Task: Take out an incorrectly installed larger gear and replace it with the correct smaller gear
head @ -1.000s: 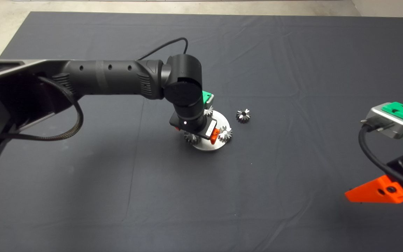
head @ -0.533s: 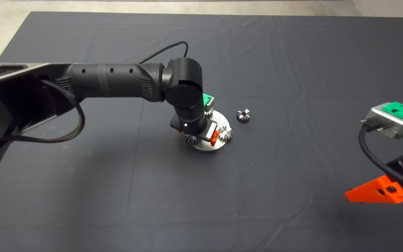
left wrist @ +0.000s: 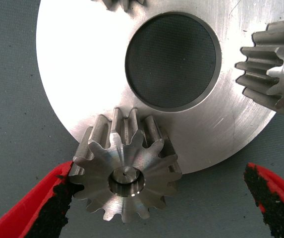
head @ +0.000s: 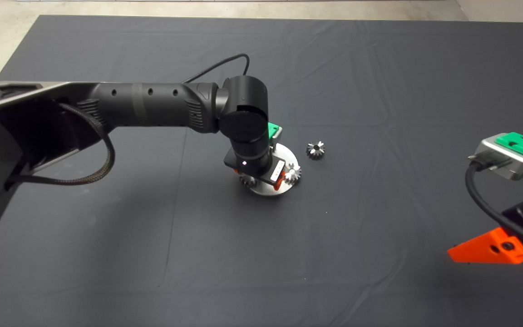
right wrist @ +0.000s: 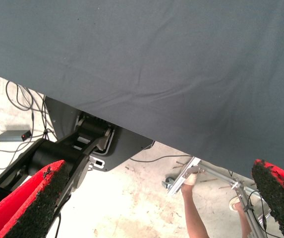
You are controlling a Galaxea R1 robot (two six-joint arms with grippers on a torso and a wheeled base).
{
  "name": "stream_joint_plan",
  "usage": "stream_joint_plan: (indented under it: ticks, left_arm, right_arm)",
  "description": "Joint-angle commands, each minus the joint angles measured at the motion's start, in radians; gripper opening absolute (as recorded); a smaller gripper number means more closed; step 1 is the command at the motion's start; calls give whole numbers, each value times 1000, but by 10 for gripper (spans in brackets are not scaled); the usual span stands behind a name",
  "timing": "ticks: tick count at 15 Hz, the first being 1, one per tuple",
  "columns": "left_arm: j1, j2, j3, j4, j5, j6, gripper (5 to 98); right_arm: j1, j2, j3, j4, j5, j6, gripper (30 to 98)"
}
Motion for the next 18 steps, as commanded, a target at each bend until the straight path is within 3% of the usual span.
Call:
stream_joint_plan:
  ticks: [1, 8, 11, 14, 18]
  left_arm:
    - [-10, 5, 0, 6, 5, 19, 842]
    - [-8, 12, -47, 3, 26, 79, 749]
    - [-8, 19, -60, 2, 48, 85, 695]
    - [3, 24, -63, 1, 86, 95, 695]
    - [21, 28, -63, -3, 120, 120, 695]
  right_arm:
    - [19, 2, 3, 16, 3, 0, 977]
    - [18, 1, 3, 16, 3, 0, 977]
    - [19, 2, 3, 15, 3, 0, 977]
    - [19, 1, 3, 15, 4, 0, 977]
    - [19, 3, 3, 15, 3, 0, 977]
